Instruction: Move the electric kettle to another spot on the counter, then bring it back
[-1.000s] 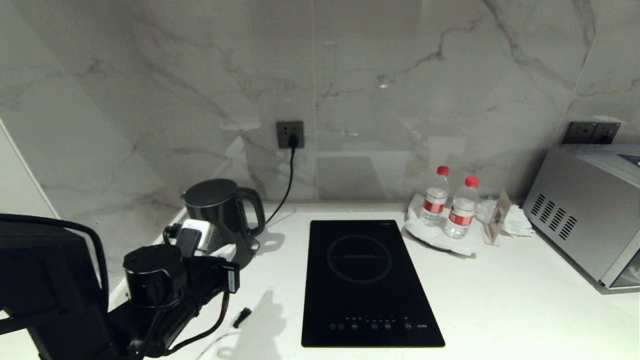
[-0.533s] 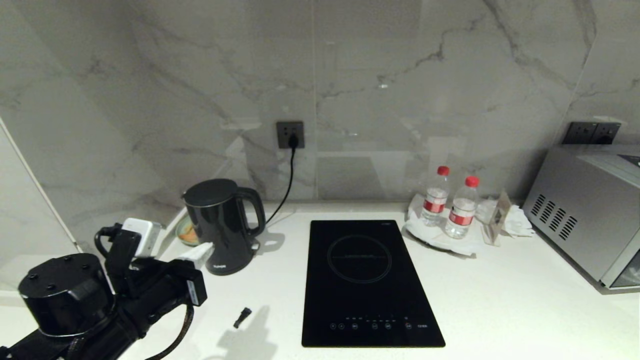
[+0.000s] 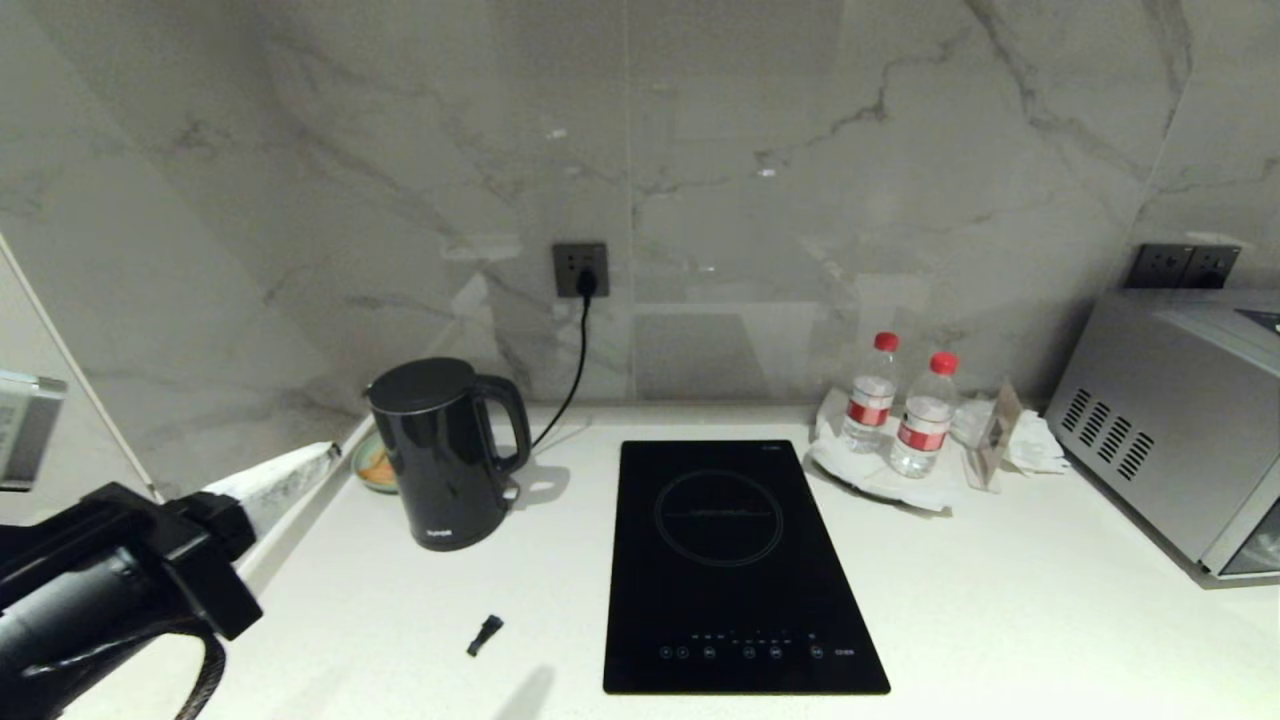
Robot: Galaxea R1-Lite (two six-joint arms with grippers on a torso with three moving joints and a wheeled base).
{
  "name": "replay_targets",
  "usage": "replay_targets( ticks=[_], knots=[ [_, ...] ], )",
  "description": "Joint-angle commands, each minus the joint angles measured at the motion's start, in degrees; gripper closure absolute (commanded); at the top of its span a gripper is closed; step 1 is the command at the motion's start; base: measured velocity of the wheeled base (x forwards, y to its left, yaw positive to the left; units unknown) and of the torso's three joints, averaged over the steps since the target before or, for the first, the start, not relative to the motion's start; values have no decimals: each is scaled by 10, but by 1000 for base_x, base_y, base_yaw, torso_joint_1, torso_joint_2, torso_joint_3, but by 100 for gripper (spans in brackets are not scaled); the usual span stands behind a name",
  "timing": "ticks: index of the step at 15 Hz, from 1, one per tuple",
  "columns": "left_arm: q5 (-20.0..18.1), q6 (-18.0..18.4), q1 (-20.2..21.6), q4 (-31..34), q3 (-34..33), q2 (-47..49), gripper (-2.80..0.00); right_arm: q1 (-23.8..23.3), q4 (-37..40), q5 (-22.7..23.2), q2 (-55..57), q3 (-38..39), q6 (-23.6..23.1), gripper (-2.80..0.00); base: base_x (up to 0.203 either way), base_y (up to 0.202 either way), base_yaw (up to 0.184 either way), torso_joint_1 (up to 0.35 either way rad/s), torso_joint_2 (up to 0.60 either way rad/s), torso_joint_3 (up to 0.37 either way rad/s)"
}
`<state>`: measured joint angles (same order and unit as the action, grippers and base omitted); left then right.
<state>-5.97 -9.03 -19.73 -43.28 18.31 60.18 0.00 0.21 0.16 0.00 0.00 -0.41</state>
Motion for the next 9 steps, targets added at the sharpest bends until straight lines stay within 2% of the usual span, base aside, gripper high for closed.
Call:
replay_targets(
  ticks=[1,5,7,8,9],
  knots=[
    [14,0,4,204,51,-155,0,0,0,0,0,0,0,0,0,0,0,0,0,0],
    [138,7,13,340,65,-314,0,0,0,0,0,0,0,0,0,0,0,0,0,0],
    [174,29,70,417,75,-384,0,0,0,0,0,0,0,0,0,0,0,0,0,0],
    [179,49,103,438,80,-410,0,0,0,0,1,0,0,0,0,0,0,0,0,0],
    [186,95,133,446,77,-433,0,0,0,0,0,0,0,0,0,0,0,0,0,0]
  ],
)
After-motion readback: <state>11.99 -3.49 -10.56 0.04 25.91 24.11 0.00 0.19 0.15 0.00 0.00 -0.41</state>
